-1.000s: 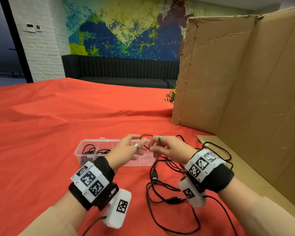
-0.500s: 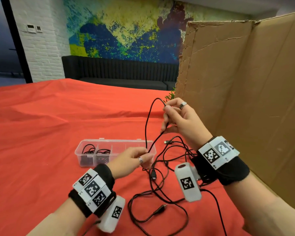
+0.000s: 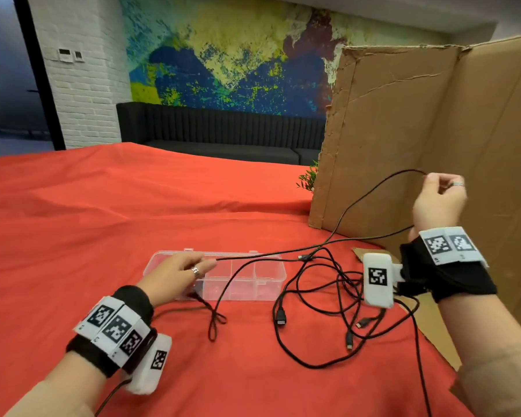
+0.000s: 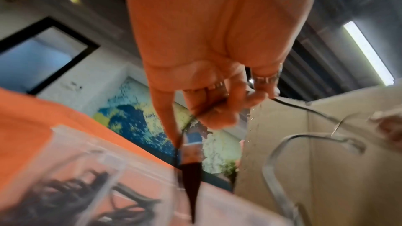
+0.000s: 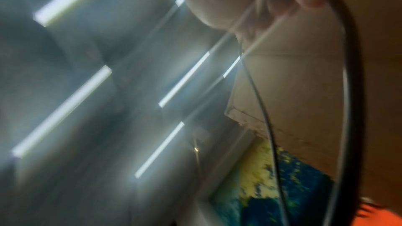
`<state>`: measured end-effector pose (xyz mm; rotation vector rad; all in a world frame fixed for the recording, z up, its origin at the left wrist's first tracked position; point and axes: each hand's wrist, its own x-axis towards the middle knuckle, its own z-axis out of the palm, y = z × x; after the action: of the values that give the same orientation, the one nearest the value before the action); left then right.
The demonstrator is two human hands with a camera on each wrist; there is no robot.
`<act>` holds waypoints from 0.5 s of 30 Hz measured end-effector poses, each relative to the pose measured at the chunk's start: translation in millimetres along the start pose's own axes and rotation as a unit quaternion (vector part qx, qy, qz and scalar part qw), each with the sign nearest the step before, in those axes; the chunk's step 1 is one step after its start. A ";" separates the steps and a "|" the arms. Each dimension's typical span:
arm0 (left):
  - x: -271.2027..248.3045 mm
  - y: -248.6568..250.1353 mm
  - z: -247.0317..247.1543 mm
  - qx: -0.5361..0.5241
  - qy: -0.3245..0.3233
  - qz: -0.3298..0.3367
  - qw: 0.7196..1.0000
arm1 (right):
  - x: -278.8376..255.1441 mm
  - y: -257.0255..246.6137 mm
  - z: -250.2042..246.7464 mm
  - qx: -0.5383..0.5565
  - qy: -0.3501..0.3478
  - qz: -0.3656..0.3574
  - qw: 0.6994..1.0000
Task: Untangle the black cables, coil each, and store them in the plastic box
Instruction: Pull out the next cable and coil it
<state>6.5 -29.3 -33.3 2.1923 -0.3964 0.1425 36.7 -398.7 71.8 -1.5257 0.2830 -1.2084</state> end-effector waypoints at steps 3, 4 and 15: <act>2.7 12.6 -1.1 -0.090 0.008 0.004 0.996 | -9.7 17.1 2.6 -0.151 -0.121 0.066 0.979; 2.9 19.7 -1.2 -0.108 0.004 0.007 0.994 | -20.3 17.2 4.7 -0.212 -0.160 0.073 0.961; -4.4 60.6 2.8 -0.113 -0.015 0.107 0.988 | -146.1 -44.0 36.9 0.013 -0.701 0.072 0.709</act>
<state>-17.8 -64.7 9.8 1.9274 -0.6336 0.1730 -17.7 -255.7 36.7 -1.9181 -0.6310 0.3080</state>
